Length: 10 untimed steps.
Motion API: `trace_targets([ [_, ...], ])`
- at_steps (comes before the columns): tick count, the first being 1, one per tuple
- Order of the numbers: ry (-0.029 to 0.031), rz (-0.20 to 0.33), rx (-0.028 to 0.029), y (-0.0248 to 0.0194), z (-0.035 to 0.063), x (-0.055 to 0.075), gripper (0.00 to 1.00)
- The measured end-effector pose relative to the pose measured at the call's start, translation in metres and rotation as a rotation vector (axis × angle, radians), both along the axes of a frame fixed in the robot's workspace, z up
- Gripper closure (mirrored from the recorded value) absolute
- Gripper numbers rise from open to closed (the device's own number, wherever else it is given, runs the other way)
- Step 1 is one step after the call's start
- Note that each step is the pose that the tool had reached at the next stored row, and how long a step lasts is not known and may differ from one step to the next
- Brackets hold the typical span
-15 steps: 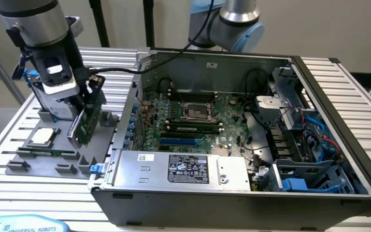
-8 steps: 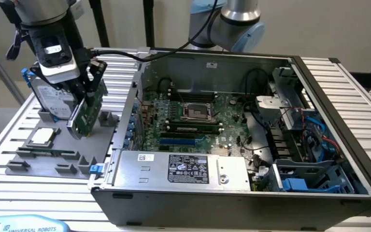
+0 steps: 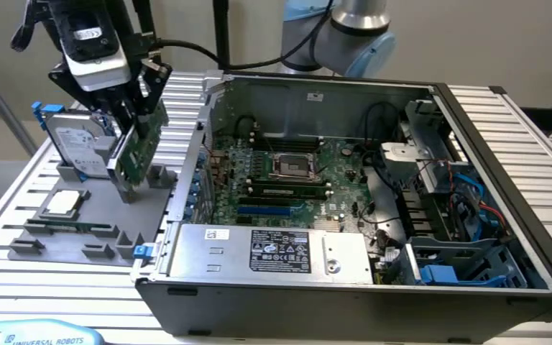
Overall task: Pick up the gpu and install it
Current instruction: 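Pick up the gpu and move the gpu toward the slot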
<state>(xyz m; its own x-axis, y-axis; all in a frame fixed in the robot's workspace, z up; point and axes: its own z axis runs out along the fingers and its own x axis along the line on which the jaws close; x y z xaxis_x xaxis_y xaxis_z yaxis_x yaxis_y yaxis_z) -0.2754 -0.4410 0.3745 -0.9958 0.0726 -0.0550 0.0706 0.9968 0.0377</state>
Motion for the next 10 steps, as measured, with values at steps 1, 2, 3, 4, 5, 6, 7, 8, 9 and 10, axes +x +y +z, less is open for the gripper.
trace_targets([
  [1,0.0002,0.0,0.0001,0.0,0.0047,0.003,0.73],
  [2,0.0006,0.0,0.0001,0.0,0.0092,0.007,0.73],
  [3,0.001,0.0,0.0,0.0,0.0139,0.01,0.73],
  [4,0.0013,0.001,0.0001,0.0,0.0184,0.014,0.73],
  [5,0.0018,0.001,0.0003,0.0,0.0229,0.018,0.73],
  [6,0.0024,0.001,0.0007,0.0,0.0275,0.022,0.73],
  [7,0.0029,0.001,0.0016,0.0,0.032,0.027,0.73],
  [8,0.0035,0.001,0.0023,0.0,0.0365,0.031,0.73],
  [9,0.0044,0.001,0.0029,-0.0001,0.0411,0.036,0.73],
  [10,0.005,0.001,0.0037,-0.0001,0.0456,0.04,0.73],
])
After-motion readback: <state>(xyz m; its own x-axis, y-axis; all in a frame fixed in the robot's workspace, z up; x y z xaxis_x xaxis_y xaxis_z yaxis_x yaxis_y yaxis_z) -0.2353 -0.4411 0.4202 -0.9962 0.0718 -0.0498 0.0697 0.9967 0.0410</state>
